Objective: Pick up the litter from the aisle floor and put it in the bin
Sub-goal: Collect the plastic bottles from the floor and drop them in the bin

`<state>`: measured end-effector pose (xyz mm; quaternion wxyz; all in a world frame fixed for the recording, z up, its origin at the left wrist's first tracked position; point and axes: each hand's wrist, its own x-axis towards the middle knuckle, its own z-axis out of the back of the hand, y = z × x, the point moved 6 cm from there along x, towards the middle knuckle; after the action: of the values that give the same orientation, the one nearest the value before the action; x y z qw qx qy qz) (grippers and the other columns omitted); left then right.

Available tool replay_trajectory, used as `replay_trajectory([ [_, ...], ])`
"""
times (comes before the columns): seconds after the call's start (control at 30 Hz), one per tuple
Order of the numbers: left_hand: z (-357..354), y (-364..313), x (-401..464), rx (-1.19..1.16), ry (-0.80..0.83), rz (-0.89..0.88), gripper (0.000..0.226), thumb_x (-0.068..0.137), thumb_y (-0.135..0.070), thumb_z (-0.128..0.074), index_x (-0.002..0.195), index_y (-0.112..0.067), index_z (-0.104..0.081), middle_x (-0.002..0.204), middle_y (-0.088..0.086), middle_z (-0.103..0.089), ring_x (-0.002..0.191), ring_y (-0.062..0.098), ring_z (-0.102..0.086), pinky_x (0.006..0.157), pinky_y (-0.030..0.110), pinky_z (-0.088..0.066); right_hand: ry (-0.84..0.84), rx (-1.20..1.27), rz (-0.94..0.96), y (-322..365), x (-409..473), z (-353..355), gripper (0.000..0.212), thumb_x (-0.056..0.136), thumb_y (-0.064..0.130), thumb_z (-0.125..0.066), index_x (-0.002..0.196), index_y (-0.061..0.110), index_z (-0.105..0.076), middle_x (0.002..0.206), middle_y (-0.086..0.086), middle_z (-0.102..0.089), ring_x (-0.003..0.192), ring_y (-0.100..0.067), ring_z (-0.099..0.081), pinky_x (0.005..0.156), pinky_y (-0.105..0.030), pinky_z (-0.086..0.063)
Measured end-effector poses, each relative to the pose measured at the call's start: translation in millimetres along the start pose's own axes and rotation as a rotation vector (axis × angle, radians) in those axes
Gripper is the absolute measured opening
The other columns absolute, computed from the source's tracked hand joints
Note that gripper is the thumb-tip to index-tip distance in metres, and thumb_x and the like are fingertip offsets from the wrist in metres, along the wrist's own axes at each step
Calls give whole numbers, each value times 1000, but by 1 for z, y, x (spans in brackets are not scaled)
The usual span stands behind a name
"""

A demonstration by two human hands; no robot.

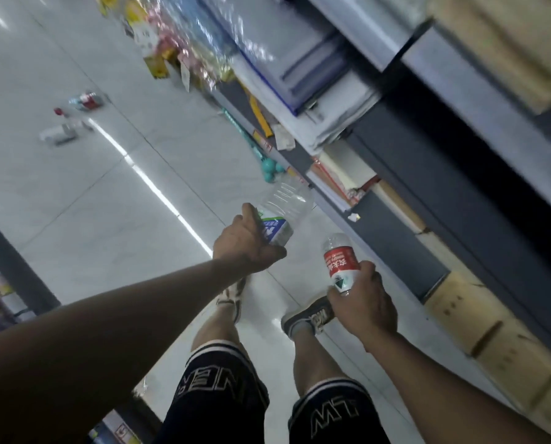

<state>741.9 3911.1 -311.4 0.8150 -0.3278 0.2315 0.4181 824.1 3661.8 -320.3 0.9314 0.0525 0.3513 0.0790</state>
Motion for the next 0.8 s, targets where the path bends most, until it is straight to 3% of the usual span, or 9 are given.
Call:
replay_trajectory([
  [0.17, 71, -39, -59, -1, -8, -145, 83, 64, -54, -77, 121, -22, -26, 114, 5, -45, 90, 34, -61, 80, 50, -57, -56, 1, -9, 15, -72, 64, 80, 78, 49, -74, 137, 21, -29, 124, -6, -52, 95, -24, -62, 67, -30, -47],
  [0.3, 111, -66, -92, 93, 9, -328, 83, 73, -54, -76, 133, -26, -27, 117, 4, -46, 94, 33, -61, 82, 46, -57, -170, 91, -78, 24, -127, 101, 80, 79, 52, -73, 138, 22, -28, 125, -6, -50, 96, -21, -64, 74, -34, -58],
  [0.43, 132, -87, -118, 222, 12, -499, 84, 75, -55, -72, 142, -34, -26, 120, 8, -51, 104, 38, -62, 87, 44, -53, -265, 177, -163, 19, -181, 115, 76, 82, 55, -69, 140, 24, -32, 126, -4, -52, 99, -23, -65, 74, -33, -57],
  [0.67, 127, -138, -178, 398, 16, -777, 84, 74, -64, -66, 142, -36, -27, 119, 5, -60, 101, 33, -64, 80, 38, -54, -369, 462, -374, -26, -278, 99, 80, 88, 57, -64, 149, 25, -23, 138, -4, -47, 115, -23, -60, 91, -37, -53],
  [0.8, 90, -174, -232, 505, 45, -980, 90, 73, -68, -65, 146, -32, -25, 124, 6, -59, 102, 33, -65, 80, 40, -55, -494, 618, -500, -63, -347, 78, 78, 87, 52, -69, 146, 20, -29, 136, -8, -48, 107, -25, -62, 85, -38, -53],
])
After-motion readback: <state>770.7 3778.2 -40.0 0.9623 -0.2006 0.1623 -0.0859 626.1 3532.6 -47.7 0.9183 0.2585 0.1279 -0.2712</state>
